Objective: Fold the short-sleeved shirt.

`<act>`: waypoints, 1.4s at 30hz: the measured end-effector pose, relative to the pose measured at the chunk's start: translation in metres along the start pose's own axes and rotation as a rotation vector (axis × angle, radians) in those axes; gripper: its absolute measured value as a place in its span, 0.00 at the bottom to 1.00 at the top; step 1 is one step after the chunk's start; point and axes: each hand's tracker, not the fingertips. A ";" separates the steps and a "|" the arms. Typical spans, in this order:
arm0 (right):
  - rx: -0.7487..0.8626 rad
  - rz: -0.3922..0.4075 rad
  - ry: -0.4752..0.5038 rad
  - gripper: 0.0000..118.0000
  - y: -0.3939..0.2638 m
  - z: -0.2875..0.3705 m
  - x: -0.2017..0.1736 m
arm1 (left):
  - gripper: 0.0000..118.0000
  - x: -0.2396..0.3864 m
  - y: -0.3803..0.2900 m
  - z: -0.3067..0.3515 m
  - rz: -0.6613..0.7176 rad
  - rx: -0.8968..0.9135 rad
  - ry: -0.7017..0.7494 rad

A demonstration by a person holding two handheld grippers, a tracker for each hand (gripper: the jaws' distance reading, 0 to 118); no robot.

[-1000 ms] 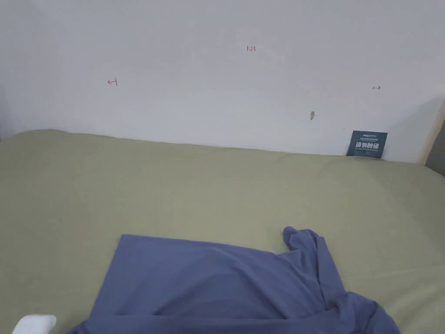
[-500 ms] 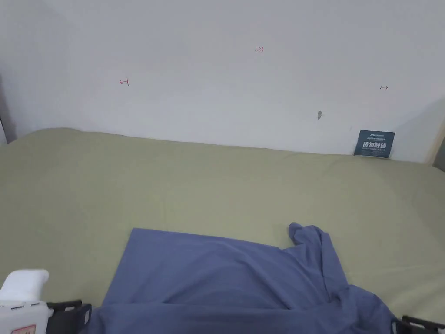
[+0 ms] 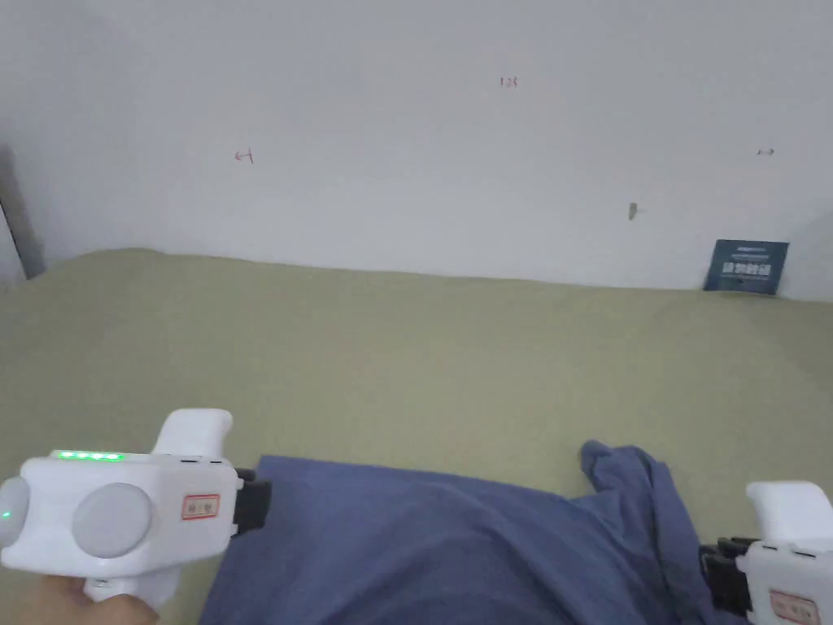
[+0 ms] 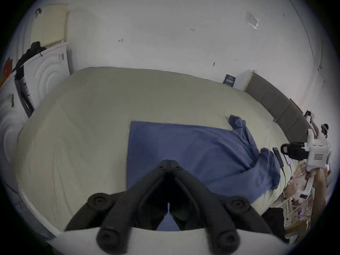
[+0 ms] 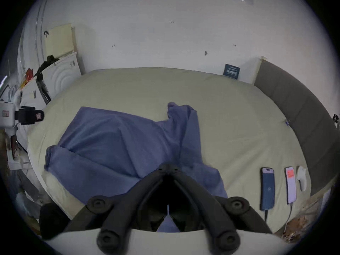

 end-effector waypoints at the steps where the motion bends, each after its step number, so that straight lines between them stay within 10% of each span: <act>1: -0.003 0.000 0.005 0.00 0.009 -0.010 0.002 | 0.00 -0.005 0.011 -0.017 -0.012 -0.016 0.000; 3: -0.007 -0.009 0.009 0.00 0.026 -0.028 0.008 | 0.12 -0.017 0.032 -0.052 -0.006 -0.026 0.013; 6: 0.001 -0.032 0.030 0.00 0.047 -0.051 0.020 | 0.77 -0.054 0.055 -0.126 0.058 -0.135 0.067; 7: 0.002 -0.030 0.028 0.00 0.054 -0.056 0.023 | 0.79 -0.064 0.060 -0.150 0.069 -0.170 0.084; 11: -0.015 -0.045 -0.033 0.00 0.074 -0.085 0.046 | 0.74 -0.081 0.056 -0.210 0.115 -0.231 0.135; 15: -0.042 -0.073 -0.096 0.08 0.086 -0.121 0.075 | 0.42 -0.067 0.041 -0.213 0.046 -0.223 0.206; 18: -0.130 -0.081 -0.052 0.88 0.091 -0.158 0.089 | 0.10 -0.055 0.037 -0.196 -0.013 -0.180 0.178; 19: -0.202 -0.067 -0.059 0.91 0.089 -0.175 0.090 | 0.08 -0.054 0.036 -0.192 -0.001 -0.177 0.154; 26: -0.334 -0.066 -0.105 0.73 0.067 -0.229 0.083 | 0.08 -0.044 0.036 -0.190 -0.026 -0.198 0.167; 29: -0.242 -0.154 -0.094 0.02 0.066 -0.218 0.088 | 0.08 -0.043 0.036 -0.187 -0.034 -0.200 0.163; 42: -0.063 -0.088 0.013 0.02 0.097 -0.135 0.086 | 0.07 -0.045 0.051 -0.119 -0.043 -0.078 0.080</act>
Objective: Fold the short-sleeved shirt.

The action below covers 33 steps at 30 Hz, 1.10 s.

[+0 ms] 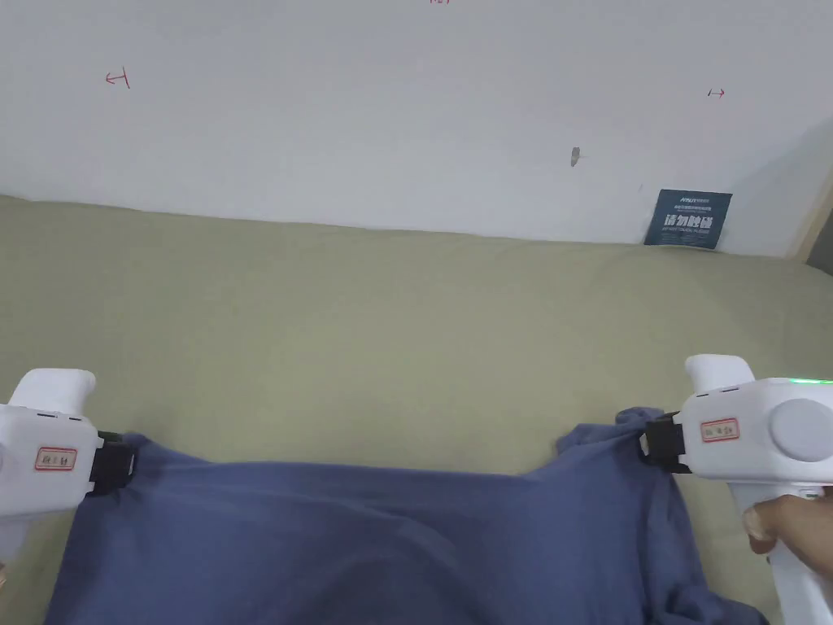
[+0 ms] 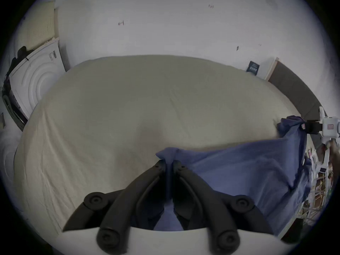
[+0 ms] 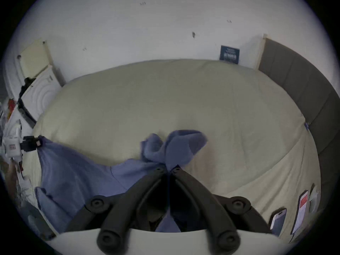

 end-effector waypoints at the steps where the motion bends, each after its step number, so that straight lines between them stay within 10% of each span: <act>1: 0.009 0.011 -0.014 0.02 -0.002 0.014 -0.003 | 0.07 0.000 -0.001 0.011 -0.005 0.012 -0.004; 14: 0.144 0.128 0.038 0.02 -0.065 0.164 -0.007 | 0.07 -0.012 -0.078 0.129 -0.018 0.139 -0.065; 33: -0.151 -0.072 -0.036 0.02 -0.263 0.141 0.010 | 0.07 -0.021 -0.254 0.125 0.177 -0.034 -0.056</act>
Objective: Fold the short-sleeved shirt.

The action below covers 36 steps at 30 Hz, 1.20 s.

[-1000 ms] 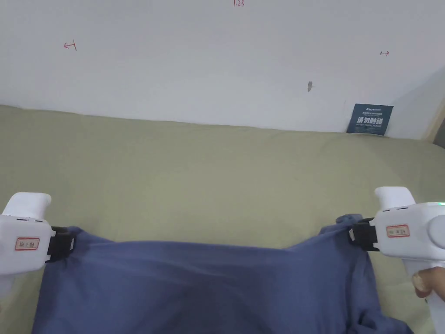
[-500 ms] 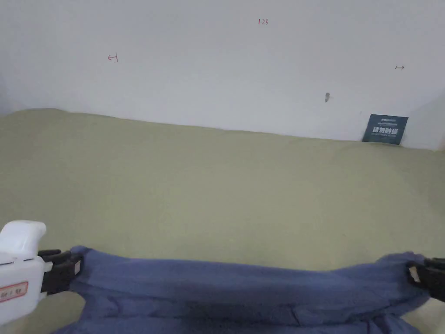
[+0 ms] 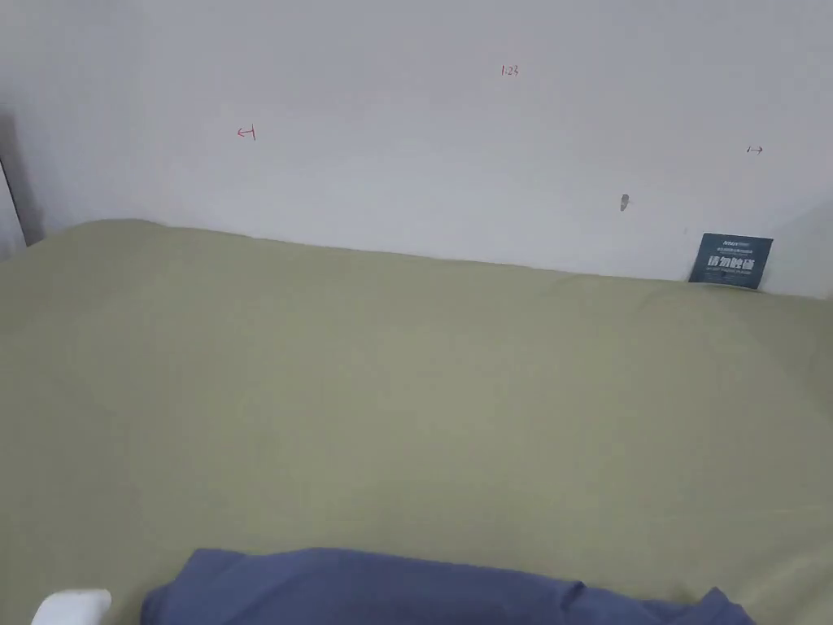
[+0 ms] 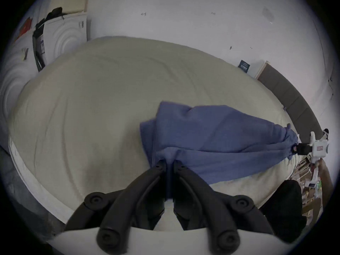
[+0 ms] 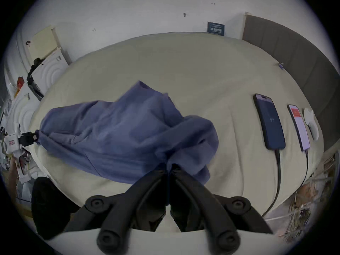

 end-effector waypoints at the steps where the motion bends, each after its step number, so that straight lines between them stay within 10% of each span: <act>1: 0.009 0.008 0.000 0.02 -0.001 0.000 -0.001 | 0.07 0.001 -0.001 0.002 -0.007 0.012 0.005; 2: 0.018 0.013 -0.005 0.03 0.001 0.001 -0.001 | 0.07 0.002 0.000 0.003 -0.010 0.019 0.005; 5: 0.013 -0.012 -0.005 0.62 0.008 0.014 0.001 | 0.52 0.011 0.005 0.023 0.007 -0.024 -0.006; 8: 0.008 0.009 -0.017 0.85 0.013 0.041 -0.004 | 0.73 0.013 0.005 0.052 -0.009 -0.031 -0.061; 14: 0.195 0.013 -0.039 0.84 0.024 0.082 -0.038 | 0.66 0.046 0.025 0.106 0.055 0.184 -0.047; 16: 0.245 -0.007 -0.036 0.79 0.027 0.089 -0.057 | 0.31 0.060 0.029 0.114 0.063 0.261 -0.053; 17: 0.248 -0.015 -0.023 0.68 0.027 0.092 -0.064 | 0.09 0.068 0.031 0.116 0.060 0.282 -0.064; 19: 0.265 -0.005 -0.007 0.05 0.027 0.092 -0.079 | 0.06 0.077 0.032 0.116 0.047 0.282 -0.091; 20: 0.275 -0.001 -0.011 0.00 0.024 0.091 -0.087 | 0.03 0.081 0.032 0.115 0.038 0.271 -0.105; 36: 0.275 0.020 0.021 0.00 0.012 0.086 -0.111 | 0.02 0.066 0.023 0.081 -0.025 0.197 -0.120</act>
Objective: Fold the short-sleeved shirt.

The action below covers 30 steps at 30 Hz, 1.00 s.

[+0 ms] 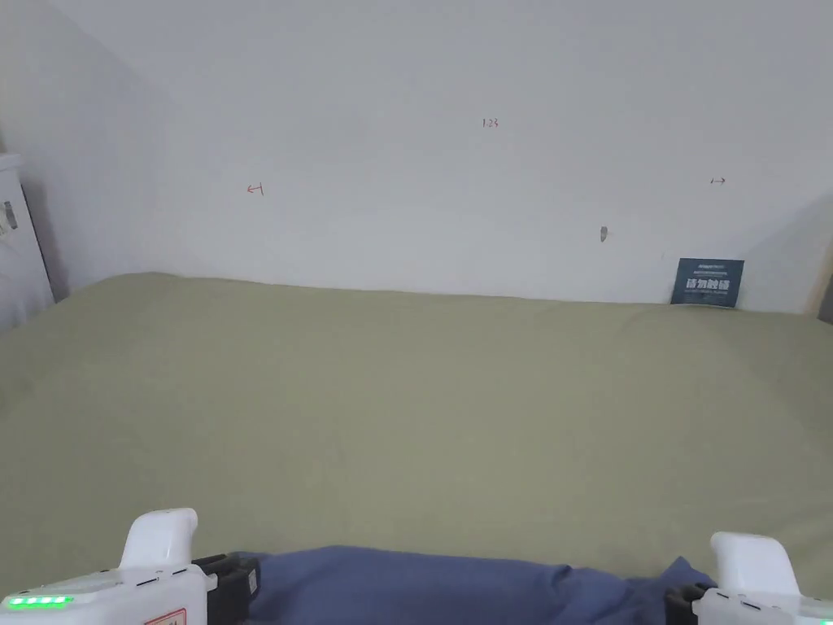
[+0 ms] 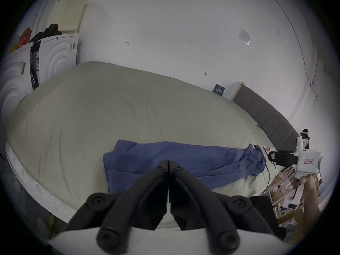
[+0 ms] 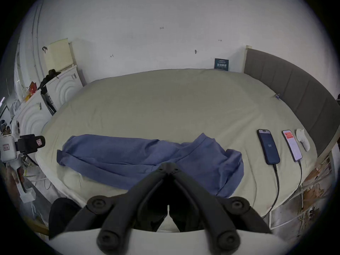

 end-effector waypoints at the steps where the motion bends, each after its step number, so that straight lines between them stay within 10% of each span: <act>1: 0.005 -0.004 -0.006 0.00 0.000 0.000 0.000 | 0.02 0.000 0.000 -0.002 -0.001 -0.002 0.011; 13: -0.002 -0.001 -0.019 0.00 0.002 0.000 0.006 | 0.02 -0.026 0.017 -0.018 -0.065 -0.052 0.094; 20: -0.012 0.034 -0.025 0.00 0.006 -0.002 0.008 | 0.04 -0.127 0.043 -0.029 0.150 -0.216 -0.248; 24: -0.046 0.040 -0.016 0.00 0.007 -0.013 0.003 | 1.00 -0.163 0.032 -0.050 0.206 -0.273 -0.278; 30: -0.087 0.053 -0.002 0.00 0.009 -0.024 -0.011 | 1.00 -0.171 -0.007 -0.095 0.467 -0.301 -0.437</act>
